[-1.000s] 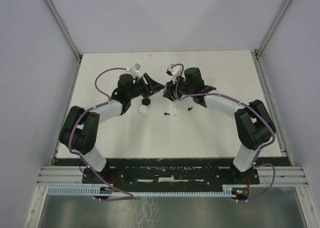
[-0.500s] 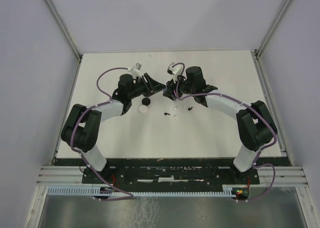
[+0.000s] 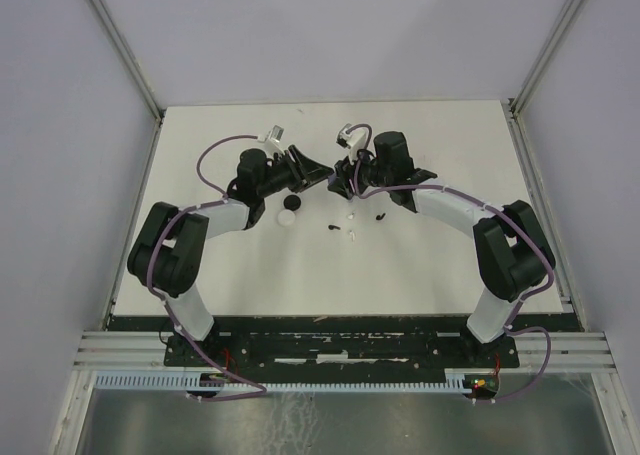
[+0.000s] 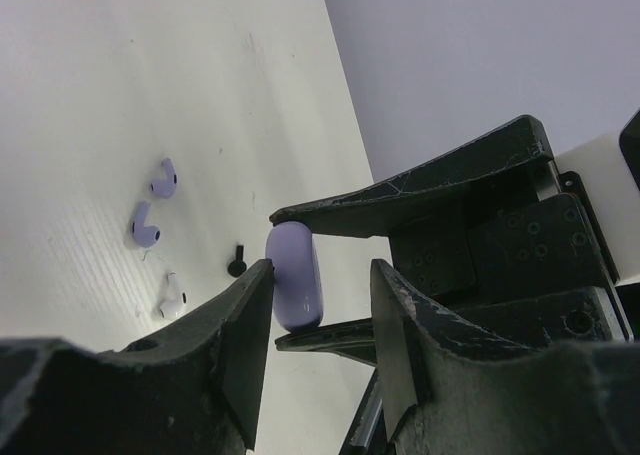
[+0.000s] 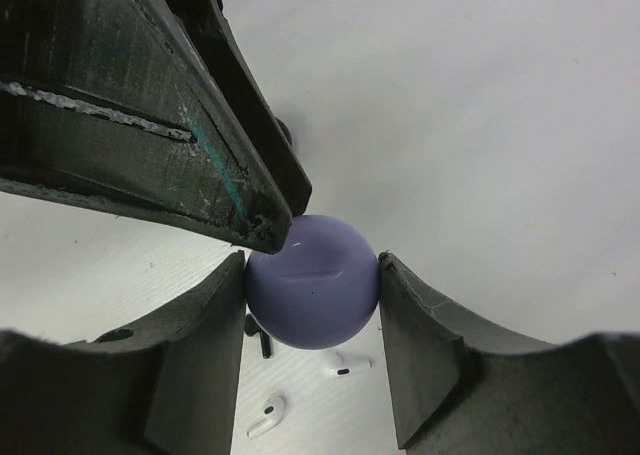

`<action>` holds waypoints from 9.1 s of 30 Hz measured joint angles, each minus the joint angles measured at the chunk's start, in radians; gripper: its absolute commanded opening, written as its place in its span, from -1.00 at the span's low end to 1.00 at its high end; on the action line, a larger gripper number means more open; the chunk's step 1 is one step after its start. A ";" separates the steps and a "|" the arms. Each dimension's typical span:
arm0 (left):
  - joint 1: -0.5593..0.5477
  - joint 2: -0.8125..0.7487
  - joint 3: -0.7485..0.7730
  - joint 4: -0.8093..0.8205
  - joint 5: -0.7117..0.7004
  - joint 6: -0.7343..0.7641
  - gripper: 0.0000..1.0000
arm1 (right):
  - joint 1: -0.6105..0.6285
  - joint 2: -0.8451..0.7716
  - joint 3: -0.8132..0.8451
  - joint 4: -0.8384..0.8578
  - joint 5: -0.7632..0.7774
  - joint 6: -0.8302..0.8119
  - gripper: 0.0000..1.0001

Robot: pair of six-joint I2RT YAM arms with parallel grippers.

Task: Insert the wireless bluetooth earbuds into the charging case
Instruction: Open the charging case, then pick up the earbud from the center of the board.

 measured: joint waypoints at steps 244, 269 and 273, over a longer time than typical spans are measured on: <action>0.148 0.112 -0.254 0.648 -0.039 -0.565 -0.94 | -0.079 0.531 0.648 -0.752 0.463 0.206 -0.20; 0.148 0.112 -0.254 0.645 -0.038 -0.565 -0.94 | -0.085 0.533 0.650 -0.750 0.442 0.213 -0.78; 0.148 0.112 -0.253 0.631 -0.034 -0.565 -0.94 | -0.085 0.477 0.559 -0.676 0.439 0.212 -0.87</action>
